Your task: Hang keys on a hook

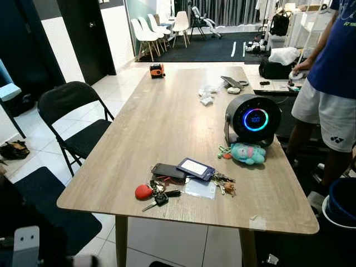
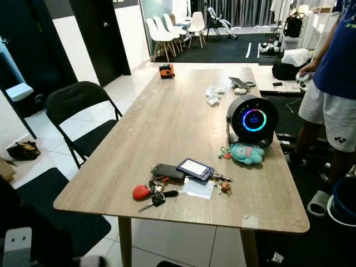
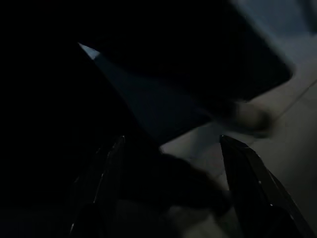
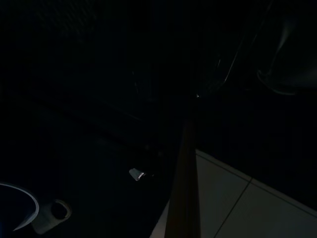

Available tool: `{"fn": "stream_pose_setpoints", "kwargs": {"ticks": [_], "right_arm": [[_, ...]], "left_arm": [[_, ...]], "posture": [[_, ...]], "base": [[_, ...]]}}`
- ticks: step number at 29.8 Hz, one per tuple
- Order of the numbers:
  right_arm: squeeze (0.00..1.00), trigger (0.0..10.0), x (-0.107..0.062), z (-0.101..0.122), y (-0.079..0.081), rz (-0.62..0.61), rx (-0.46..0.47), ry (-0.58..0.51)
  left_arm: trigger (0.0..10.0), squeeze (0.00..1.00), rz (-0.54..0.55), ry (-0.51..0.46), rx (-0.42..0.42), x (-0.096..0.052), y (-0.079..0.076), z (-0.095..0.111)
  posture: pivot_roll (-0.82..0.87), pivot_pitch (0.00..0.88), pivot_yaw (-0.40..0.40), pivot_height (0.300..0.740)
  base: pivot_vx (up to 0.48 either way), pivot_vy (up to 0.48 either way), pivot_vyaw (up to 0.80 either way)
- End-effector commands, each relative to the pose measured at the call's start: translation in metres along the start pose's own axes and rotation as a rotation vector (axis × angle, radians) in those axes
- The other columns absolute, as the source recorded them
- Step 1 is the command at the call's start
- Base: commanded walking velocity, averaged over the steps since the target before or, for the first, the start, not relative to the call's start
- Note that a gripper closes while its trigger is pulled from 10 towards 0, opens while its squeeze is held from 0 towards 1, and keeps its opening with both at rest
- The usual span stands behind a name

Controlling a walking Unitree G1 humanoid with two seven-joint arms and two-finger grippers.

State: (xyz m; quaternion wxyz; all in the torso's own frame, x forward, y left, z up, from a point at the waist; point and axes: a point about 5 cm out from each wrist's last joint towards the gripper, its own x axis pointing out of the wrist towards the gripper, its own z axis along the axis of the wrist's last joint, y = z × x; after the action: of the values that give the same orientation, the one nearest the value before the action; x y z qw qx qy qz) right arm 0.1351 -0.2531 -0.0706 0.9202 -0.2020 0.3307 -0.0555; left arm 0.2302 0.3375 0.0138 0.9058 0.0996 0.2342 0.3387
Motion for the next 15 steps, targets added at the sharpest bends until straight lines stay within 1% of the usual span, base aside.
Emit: {"fn": "stream_pose_setpoints", "kwargs": {"ticks": [1,2,3,4,5,6,7,8,9,10,11,12,13,14,15], "right_arm": [[0.0,10.0,-0.002,-0.003,0.002,0.004,0.004,0.01],[0.0,10.0,-0.002,-0.003,0.001,0.004,0.001,0.011],[0.0,10.0,-0.001,-0.003,0.0,0.004,-0.002,0.012],[0.0,10.0,-0.001,-0.003,0.0,0.004,-0.002,0.012],[0.0,10.0,-0.001,-0.003,-0.002,0.004,-0.005,0.012],[0.0,10.0,-0.001,-0.003,-0.002,0.004,-0.005,0.012],[0.0,10.0,0.0,-0.002,-0.003,0.004,-0.008,0.012],[0.0,10.0,0.0,-0.002,-0.003,0.004,-0.008,0.012],[0.0,10.0,0.0,-0.001,-0.003,0.004,-0.011,0.011],[0.0,10.0,0.001,-0.001,-0.004,0.004,-0.012,0.009],[0.0,10.0,0.001,-0.001,-0.004,0.004,-0.012,0.009],[0.0,10.0,0.001,0.0,-0.004,0.003,-0.012,0.008],[0.0,10.0,0.001,-0.001,-0.004,0.003,-0.012,0.008],[0.0,10.0,0.001,-0.001,-0.004,0.003,-0.012,0.009],[0.0,10.0,0.0,-0.002,-0.004,0.003,-0.012,0.01]], "left_arm": [[10.0,0.0,-0.07,-0.06,-0.067,0.0,-0.008,0.012],[10.0,0.0,-0.13,-0.108,-0.119,-0.001,-0.016,0.024],[10.0,0.0,-0.184,-0.163,-0.179,-0.002,-0.024,0.041],[10.0,0.0,-0.184,-0.163,-0.179,-0.002,-0.024,0.041],[10.0,0.0,-0.24,-0.224,-0.242,-0.004,-0.032,0.062],[10.0,0.0,-0.24,-0.224,-0.242,-0.004,-0.032,0.062],[10.0,0.0,-0.328,-0.279,-0.302,-0.007,-0.04,0.085],[10.0,0.0,-0.328,-0.279,-0.302,-0.007,-0.04,0.085],[10.0,0.0,-0.405,-0.327,-0.331,-0.01,-0.045,0.103],[10.0,0.0,-0.518,-0.368,-0.353,-0.016,-0.051,0.123],[10.0,0.0,-0.518,-0.368,-0.353,-0.016,-0.051,0.123],[10.0,0.0,-0.625,-0.418,-0.364,-0.025,-0.054,0.144],[10.0,0.0,-0.717,-0.471,-0.357,-0.035,-0.058,0.163],[10.0,0.0,-0.783,-0.515,-0.354,-0.045,-0.06,0.178],[10.0,0.0,-0.819,-0.545,-0.348,-0.052,-0.062,0.188]], "posture": [[-0.03,0.121,0.106,0.74],[-0.03,0.121,0.106,0.74],[-0.03,0.119,0.102,0.74],[-0.03,0.119,0.102,0.74],[-0.03,0.118,0.102,0.74],[-0.03,0.118,0.102,0.74],[-0.03,0.117,0.098,0.74],[-0.03,0.117,0.098,0.74],[-0.03,0.116,0.098,0.74],[-0.03,0.116,0.098,0.74],[-0.03,0.116,0.098,0.74],[-0.03,0.118,0.099,0.74],[-0.03,0.121,0.101,0.74],[-0.02,0.122,0.101,0.74],[-0.02,0.123,0.101,0.74]], "base": [[0.0,0.0,0.0],[0.0,0.0,0.0],[0.0,0.0,0.0],[0.0,0.0,0.0],[0.0,0.0,0.0],[0.0,0.0,0.0],[0.0,0.0,0.0],[0.0,0.0,0.0],[0.0,0.0,0.0],[0.0,0.0,0.0],[0.0,0.0,0.0],[0.0,0.0,0.0],[0.0,0.0,0.0],[0.0,0.0,0.0],[0.0,0.0,0.0]]}}
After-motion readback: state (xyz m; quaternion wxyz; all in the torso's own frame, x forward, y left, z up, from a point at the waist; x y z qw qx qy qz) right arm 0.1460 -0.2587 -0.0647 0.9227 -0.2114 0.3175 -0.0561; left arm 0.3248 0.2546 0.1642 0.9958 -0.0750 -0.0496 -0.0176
